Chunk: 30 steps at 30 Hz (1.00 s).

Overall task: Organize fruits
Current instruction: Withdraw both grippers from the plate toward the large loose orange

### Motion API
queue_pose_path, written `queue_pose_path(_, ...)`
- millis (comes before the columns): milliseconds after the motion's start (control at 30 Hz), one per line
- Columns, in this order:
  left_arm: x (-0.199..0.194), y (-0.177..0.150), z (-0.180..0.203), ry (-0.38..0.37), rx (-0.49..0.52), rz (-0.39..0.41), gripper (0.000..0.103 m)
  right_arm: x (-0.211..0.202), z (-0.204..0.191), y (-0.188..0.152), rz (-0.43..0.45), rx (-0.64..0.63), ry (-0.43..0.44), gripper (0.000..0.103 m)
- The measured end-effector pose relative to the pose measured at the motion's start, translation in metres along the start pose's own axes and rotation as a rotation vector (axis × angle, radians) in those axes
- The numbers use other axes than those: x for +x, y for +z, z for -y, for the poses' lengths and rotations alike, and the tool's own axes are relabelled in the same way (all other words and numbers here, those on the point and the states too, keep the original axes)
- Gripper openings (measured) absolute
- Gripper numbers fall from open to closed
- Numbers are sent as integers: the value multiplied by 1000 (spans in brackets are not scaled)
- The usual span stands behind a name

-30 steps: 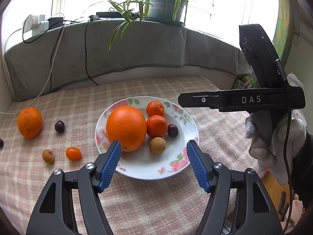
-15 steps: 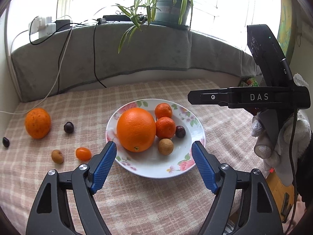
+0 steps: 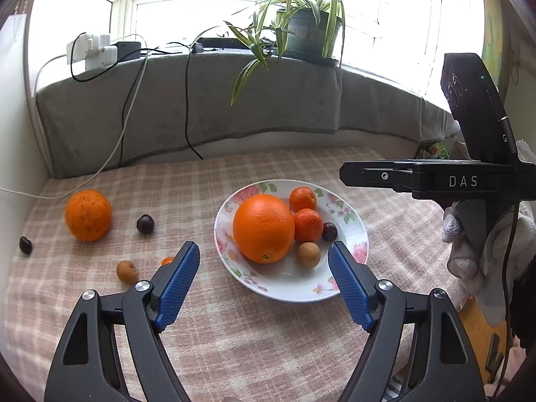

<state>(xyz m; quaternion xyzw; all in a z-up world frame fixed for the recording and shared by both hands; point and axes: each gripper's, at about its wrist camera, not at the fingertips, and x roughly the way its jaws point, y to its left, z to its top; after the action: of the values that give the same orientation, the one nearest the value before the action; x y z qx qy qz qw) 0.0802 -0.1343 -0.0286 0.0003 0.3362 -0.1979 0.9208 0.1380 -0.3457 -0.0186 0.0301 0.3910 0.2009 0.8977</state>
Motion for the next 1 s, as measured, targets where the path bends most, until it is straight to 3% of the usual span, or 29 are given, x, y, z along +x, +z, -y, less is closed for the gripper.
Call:
queue_pose_path(367,-13,-3,-37,42,-34,18,79,2,-29,4,45,-23,5,83)
queue_pose_path(1000,-26,-10,-132,151,-140,35,79,30,-89,3,22,-102,70,83)
